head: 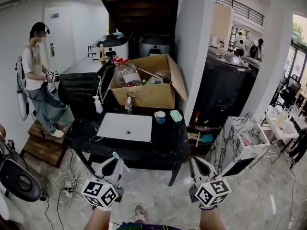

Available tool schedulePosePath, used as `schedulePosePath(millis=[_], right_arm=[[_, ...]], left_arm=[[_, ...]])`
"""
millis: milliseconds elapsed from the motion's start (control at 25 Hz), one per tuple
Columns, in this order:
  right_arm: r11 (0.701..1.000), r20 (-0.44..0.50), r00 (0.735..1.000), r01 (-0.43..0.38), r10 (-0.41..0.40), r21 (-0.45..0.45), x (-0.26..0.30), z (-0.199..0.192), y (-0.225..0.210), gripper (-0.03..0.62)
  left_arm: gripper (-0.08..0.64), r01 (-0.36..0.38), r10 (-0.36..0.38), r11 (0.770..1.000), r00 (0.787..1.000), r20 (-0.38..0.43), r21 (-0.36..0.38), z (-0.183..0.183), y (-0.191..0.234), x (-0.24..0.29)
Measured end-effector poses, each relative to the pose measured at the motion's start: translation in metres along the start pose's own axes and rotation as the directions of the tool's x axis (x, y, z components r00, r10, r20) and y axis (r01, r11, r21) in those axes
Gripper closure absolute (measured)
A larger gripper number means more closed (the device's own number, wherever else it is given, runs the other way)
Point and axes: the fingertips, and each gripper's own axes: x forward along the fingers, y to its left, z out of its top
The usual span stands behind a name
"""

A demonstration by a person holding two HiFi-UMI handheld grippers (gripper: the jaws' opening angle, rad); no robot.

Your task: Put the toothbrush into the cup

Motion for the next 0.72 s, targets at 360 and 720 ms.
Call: schedulePosePath(millis=[360, 720], right_arm=[[1.0, 0.001, 1.0, -0.003, 0.003, 0.0, 0.078, 0.009, -0.017, 0.589], [1.0, -0.008, 1.0, 0.01, -0.01, -0.01, 0.158, 0.014, -0.02, 0.589]], left_arm=[[0.537, -0.009, 0.009, 1.0, 1.0, 0.0, 0.009, 0.015, 0.052, 0.058], [0.537, 0.003, -0.003, 1.0, 1.0, -0.003, -0.008, 0.023, 0.114, 0.108]])
